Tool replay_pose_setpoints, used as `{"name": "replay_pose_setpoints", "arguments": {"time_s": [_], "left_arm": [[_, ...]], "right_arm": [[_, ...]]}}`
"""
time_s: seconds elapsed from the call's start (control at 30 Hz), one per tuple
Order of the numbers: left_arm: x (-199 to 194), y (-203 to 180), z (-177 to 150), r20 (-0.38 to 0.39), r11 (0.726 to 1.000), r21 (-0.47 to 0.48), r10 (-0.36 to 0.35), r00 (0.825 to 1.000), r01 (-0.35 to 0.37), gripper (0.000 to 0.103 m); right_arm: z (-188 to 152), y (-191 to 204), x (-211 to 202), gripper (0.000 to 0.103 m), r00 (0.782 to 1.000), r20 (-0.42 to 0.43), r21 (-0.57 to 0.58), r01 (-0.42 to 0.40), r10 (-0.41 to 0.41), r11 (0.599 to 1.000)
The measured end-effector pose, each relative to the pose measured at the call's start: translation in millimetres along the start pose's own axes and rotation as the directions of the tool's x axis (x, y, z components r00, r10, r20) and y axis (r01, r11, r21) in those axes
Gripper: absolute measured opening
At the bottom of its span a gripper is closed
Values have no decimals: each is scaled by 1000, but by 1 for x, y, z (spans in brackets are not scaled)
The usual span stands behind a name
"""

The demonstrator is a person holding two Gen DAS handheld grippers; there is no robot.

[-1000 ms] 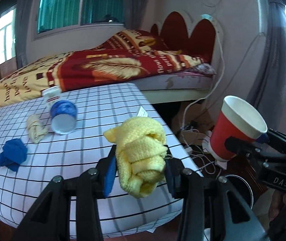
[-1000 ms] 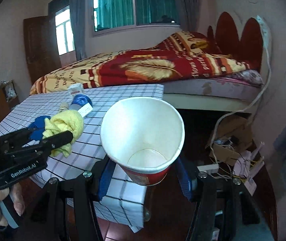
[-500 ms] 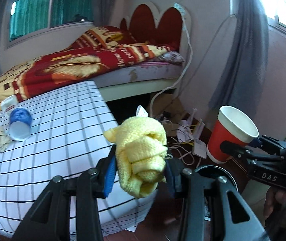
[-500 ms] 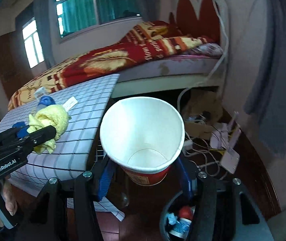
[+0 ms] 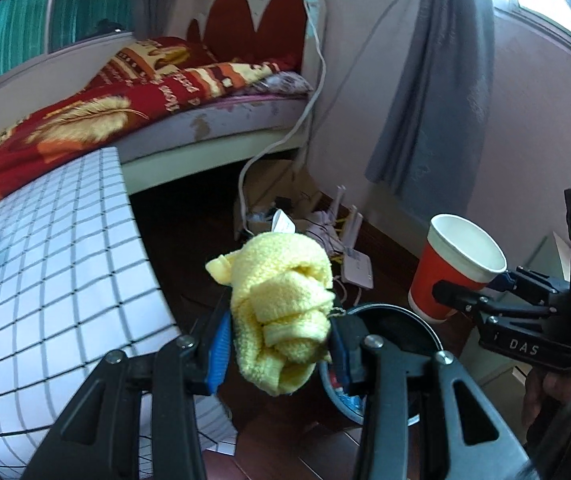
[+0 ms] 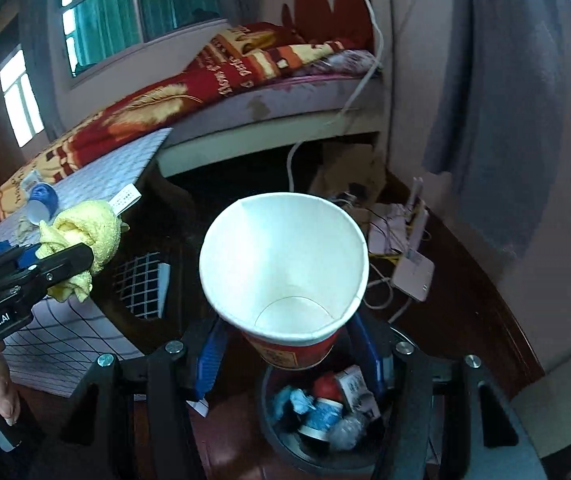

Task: Collect trash
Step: 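Carry the yellow towel and red paper cup over the black bin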

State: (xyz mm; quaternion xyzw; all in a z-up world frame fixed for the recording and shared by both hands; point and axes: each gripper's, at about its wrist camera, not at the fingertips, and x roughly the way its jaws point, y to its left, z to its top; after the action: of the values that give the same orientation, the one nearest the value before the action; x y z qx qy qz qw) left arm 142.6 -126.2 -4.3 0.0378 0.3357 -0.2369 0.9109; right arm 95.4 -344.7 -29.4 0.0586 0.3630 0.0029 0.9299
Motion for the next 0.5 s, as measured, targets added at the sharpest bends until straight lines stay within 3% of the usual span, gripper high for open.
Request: {"name": "replay_pose_setpoints", "arguments": {"time_s": [0.5], "left_arm": [[40, -51, -30, -128, 993, 43, -102, 987, 108, 43]], "right_arm": [[-42, -50, 5, 60, 994, -74, 29, 88, -86, 996]]}}
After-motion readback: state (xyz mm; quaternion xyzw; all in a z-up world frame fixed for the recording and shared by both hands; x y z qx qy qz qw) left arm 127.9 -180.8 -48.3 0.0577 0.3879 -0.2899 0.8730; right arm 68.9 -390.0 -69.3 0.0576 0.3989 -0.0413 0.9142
